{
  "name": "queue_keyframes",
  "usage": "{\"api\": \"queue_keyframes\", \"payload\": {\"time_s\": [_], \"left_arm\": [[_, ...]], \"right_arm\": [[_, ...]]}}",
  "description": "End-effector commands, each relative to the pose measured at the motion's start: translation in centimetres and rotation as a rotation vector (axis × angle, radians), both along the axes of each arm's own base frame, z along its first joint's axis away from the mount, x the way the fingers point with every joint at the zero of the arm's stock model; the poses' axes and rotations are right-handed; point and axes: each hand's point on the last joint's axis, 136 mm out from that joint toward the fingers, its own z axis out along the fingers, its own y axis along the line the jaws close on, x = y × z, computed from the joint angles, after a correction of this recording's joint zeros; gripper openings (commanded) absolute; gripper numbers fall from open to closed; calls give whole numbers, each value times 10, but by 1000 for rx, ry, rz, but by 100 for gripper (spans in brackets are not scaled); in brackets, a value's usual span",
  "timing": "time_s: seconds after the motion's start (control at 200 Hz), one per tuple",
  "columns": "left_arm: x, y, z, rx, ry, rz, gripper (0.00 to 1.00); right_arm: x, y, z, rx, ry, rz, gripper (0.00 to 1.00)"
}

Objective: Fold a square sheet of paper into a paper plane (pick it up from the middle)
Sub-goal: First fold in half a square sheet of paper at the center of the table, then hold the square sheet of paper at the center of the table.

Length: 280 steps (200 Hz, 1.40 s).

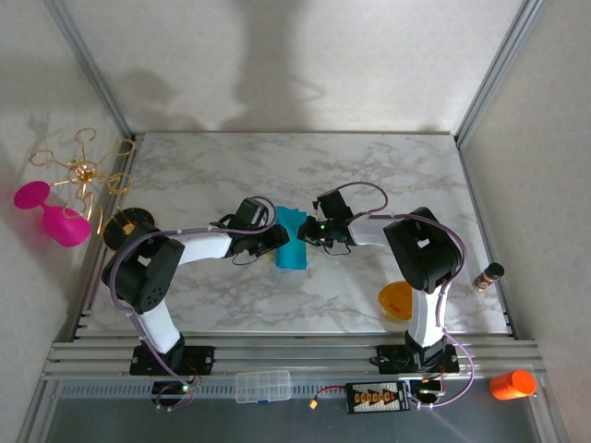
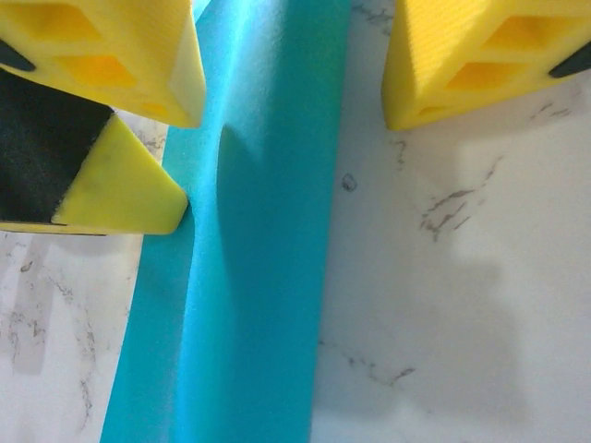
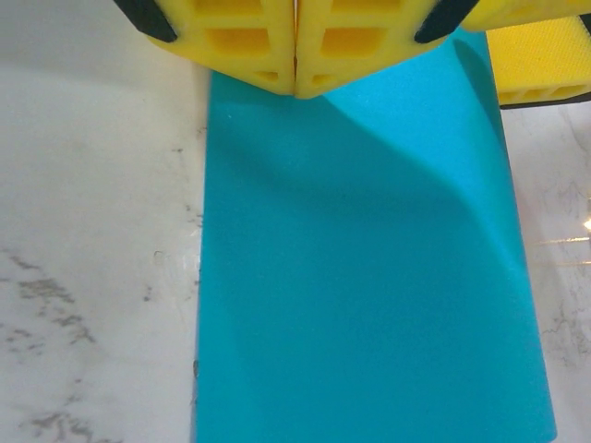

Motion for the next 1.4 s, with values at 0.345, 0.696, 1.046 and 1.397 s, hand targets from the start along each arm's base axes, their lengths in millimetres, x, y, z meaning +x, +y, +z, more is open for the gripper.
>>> {"api": "queue_keyframes", "payload": {"time_s": [0.345, 0.696, 1.046, 1.397], "left_arm": [[-4, 22, -31, 126, 89, 106, 32], [-15, 41, -54, 193, 167, 197, 31], [-28, 53, -71, 224, 237, 257, 34], [-39, 63, -83, 248, 279, 305, 31]], "right_arm": [[11, -6, 50, 36, -122, -71, 37], [15, -39, 52, 3, -163, -180, 46], [11, -38, 38, 4, -123, -180, 47], [9, -36, 33, 9, -113, -167, 47]]}}
